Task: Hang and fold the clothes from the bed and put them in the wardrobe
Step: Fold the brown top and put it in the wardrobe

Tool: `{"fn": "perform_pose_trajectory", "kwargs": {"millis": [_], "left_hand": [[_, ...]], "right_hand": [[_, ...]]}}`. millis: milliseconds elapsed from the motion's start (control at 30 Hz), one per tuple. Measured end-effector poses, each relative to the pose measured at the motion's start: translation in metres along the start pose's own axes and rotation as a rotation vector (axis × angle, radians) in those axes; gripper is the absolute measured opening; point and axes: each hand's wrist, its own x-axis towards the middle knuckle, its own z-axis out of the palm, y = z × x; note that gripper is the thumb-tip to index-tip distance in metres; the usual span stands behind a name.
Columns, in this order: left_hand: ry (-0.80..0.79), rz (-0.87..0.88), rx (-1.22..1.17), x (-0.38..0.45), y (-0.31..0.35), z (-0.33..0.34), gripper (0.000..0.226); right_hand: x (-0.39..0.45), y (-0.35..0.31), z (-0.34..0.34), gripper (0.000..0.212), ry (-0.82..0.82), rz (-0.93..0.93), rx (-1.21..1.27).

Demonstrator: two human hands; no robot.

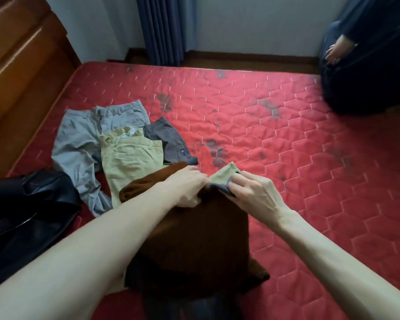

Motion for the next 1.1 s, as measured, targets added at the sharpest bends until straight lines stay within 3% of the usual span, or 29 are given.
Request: {"fn": "perform_pose_trajectory", "kwargs": {"millis": [167, 267, 367, 500, 733, 867, 1000, 1100], "left_hand": [[0.022, -0.035, -0.239, -0.032, 0.034, -0.051, 0.02], [0.097, -0.091, -0.295, -0.057, 0.051, -0.087, 0.028], [0.082, -0.109, -0.273, -0.075, 0.061, -0.124, 0.025], [0.13, -0.14, -0.313, -0.097, 0.069, -0.172, 0.012], [0.32, -0.164, -0.254, -0.13, 0.104, -0.238, 0.023], [0.501, -0.13, -0.366, -0.151, 0.133, -0.274, 0.025], [0.653, -0.151, -0.563, -0.155, 0.168, -0.301, 0.045], [0.784, -0.146, -0.607, -0.153, 0.19, -0.316, 0.046]], "right_hand": [[0.003, 0.002, -0.071, 0.042, -0.098, 0.325, 0.248], [0.012, 0.001, -0.111, 0.04, -0.2, 0.517, 0.508], [0.027, -0.001, -0.144, 0.046, -0.238, 0.618, 0.638], [0.046, 0.004, -0.187, 0.04, -0.248, 0.631, 0.618], [0.082, 0.019, -0.279, 0.045, -0.179, 0.502, 0.473], [0.099, 0.025, -0.335, 0.04, -0.049, 0.445, 0.438], [0.089, 0.022, -0.347, 0.042, 0.134, 0.637, 0.598], [0.07, 0.012, -0.332, 0.033, 0.15, 0.789, 0.789]]}}
